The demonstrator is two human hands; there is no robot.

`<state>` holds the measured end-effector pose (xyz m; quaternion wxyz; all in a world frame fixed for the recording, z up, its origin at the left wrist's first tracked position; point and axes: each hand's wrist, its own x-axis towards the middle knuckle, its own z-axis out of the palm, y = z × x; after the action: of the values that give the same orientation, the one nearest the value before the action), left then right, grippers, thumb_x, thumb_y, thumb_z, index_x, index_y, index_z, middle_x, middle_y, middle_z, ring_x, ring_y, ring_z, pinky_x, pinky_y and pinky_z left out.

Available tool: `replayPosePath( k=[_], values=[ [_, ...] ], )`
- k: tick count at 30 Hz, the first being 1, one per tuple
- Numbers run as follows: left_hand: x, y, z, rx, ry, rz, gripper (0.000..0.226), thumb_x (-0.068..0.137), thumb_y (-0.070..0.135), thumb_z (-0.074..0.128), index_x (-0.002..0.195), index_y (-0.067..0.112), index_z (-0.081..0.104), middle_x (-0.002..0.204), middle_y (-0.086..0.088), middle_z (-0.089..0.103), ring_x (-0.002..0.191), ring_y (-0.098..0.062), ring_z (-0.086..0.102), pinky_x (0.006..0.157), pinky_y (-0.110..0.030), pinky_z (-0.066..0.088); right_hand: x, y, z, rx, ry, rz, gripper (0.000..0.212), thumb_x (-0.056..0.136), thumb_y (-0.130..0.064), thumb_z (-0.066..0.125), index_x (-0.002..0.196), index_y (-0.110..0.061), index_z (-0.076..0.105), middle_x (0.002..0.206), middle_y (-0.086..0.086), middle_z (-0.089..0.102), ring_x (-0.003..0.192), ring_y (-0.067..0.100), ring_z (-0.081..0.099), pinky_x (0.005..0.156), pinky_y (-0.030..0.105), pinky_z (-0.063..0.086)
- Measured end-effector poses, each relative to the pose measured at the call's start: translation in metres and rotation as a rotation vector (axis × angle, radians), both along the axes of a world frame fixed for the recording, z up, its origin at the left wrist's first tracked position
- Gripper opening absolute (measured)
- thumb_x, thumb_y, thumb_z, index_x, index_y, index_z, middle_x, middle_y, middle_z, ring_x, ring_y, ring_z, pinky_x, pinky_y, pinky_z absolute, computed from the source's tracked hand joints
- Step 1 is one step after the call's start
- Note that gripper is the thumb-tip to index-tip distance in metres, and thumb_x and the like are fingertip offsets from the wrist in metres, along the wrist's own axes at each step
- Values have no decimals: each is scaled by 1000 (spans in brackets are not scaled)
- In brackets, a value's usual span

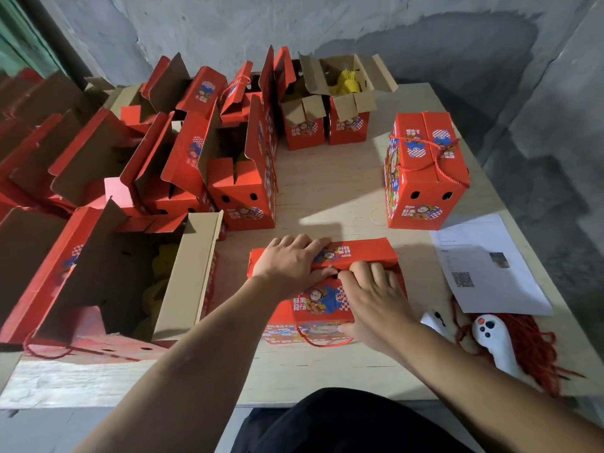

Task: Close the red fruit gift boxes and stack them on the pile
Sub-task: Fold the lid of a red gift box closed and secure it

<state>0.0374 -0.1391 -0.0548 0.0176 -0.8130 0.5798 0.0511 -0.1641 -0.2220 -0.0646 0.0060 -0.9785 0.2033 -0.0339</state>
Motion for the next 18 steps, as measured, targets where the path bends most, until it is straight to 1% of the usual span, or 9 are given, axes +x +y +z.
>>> replayPosePath(
  k=[3,6,8,11,13,14,15,16,18],
  values=[
    [0,-3,-3,-2,-26,19,94,82,92,8,157,40,30,137,3,57,127,-27,55,107,-41,41,2,-10,6,-1,45,40,79,46,-65,86,105,-20,59,105,2,47,93,27,49,76,41,45],
    [2,-2,-5,5,7,31,99,81,95,11,160,38,25,138,0,54,128,-27,52,109,-41,39,-3,-21,5,66,31,130,78,60,-71,73,119,-22,57,110,-1,44,99,25,47,84,42,48],
    [2,0,-7,2,-1,22,101,82,97,9,162,37,18,138,0,52,127,-27,49,108,-43,38,-11,-30,2,171,-25,187,77,70,-70,67,131,-24,53,118,-2,42,105,22,46,92,40,49],
    [-3,3,-16,-18,-63,4,93,89,90,5,164,35,12,137,-1,49,122,-27,46,105,-43,37,-21,-44,2,365,-185,231,73,83,-62,70,142,-26,47,131,-5,45,117,19,50,100,34,47],
    [-4,7,-22,-43,-110,-3,84,97,80,10,165,32,14,138,-1,49,120,-27,46,104,-42,36,-23,-44,2,315,-270,220,64,90,-56,65,144,-26,49,133,-5,52,119,24,52,102,39,45],
    [-4,8,-23,-57,-113,-6,81,99,77,12,165,30,17,138,-1,49,120,-26,46,105,-41,36,-21,-42,2,273,-254,187,65,92,-56,59,148,-25,46,139,-4,51,123,27,51,104,42,43],
    [-4,8,-23,-69,-101,-15,81,100,76,14,165,28,19,140,-1,49,121,-26,46,107,-41,35,-18,-40,2,259,-177,128,72,94,-60,51,155,-25,38,150,-1,43,133,30,45,110,44,39],
    [-3,8,-22,-80,-73,-27,81,100,75,14,165,27,20,142,-1,49,124,-26,46,109,-41,33,-16,-39,1,259,-77,61,80,95,-66,40,162,-25,23,163,3,28,147,31,31,119,45,31],
    [-1,12,-19,-119,3,-29,79,101,74,17,164,27,24,148,0,46,133,-26,42,115,-42,28,-13,-40,-5,253,69,4,90,93,-75,16,166,-26,-1,174,1,-6,160,23,-6,129,43,6]
  ],
)
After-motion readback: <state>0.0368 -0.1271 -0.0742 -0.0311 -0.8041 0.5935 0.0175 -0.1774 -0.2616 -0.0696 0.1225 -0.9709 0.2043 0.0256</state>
